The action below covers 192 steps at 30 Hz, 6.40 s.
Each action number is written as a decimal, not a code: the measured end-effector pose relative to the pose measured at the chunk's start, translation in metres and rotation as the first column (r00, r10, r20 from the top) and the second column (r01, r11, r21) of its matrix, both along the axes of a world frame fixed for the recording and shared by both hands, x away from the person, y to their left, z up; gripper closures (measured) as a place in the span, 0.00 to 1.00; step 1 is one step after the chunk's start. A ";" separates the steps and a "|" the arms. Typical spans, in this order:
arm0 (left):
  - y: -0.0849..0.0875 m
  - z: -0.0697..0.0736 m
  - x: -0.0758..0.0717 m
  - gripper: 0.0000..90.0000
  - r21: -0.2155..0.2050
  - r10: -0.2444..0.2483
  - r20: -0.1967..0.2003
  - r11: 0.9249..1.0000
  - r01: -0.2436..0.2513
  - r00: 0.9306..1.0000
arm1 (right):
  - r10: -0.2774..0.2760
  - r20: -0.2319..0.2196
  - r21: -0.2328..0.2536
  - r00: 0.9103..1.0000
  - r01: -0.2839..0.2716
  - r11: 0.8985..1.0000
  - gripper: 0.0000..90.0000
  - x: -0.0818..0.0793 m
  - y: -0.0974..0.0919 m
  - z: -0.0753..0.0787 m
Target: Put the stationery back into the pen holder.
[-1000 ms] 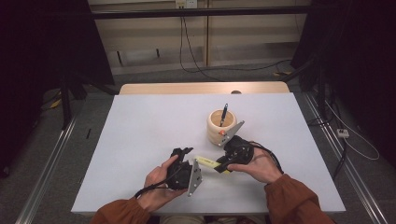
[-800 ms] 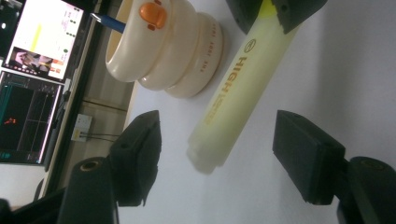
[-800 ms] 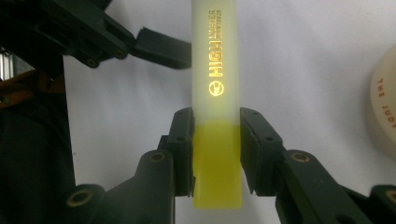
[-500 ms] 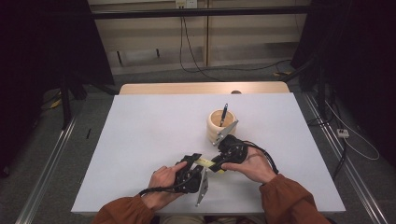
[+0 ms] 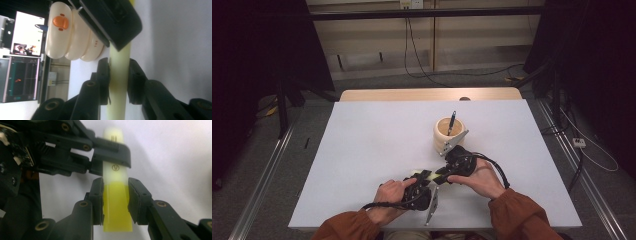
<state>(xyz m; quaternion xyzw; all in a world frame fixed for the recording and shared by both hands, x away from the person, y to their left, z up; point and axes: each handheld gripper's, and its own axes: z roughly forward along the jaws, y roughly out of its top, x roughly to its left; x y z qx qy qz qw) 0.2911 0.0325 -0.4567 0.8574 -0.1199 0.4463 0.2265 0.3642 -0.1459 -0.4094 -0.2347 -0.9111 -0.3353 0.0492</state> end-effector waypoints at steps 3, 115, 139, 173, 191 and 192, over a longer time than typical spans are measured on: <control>0.000 0.002 0.001 0.86 -0.030 0.006 -0.041 1.000 -0.007 0.999 | -0.006 0.017 0.023 1.000 0.006 1.000 0.74 -0.002 -0.003 0.000; -0.048 0.054 0.177 0.85 -0.651 -0.142 -0.687 0.555 -0.518 0.712 | -0.594 0.276 0.298 0.755 0.520 0.800 0.06 -0.077 -0.135 -0.039; -0.023 0.076 0.165 0.09 -0.595 -0.094 -0.724 0.586 -0.550 0.684 | -0.592 0.279 0.302 0.756 0.517 0.801 0.06 -0.076 -0.134 -0.039; 0.042 0.089 0.119 0.05 -0.527 0.003 -0.731 0.634 -0.566 0.683 | -0.591 0.271 0.296 0.760 0.518 0.803 0.05 -0.075 -0.131 -0.041; 0.096 0.081 0.091 0.06 -0.526 0.057 -0.725 0.599 -0.604 0.687 | -0.589 0.269 0.294 0.762 0.518 0.803 0.05 -0.074 -0.130 -0.041; 0.100 0.081 0.090 0.06 -0.528 0.059 -0.724 0.594 -0.607 0.687 | -0.590 0.270 0.293 0.761 0.518 0.803 0.05 -0.074 -0.130 -0.041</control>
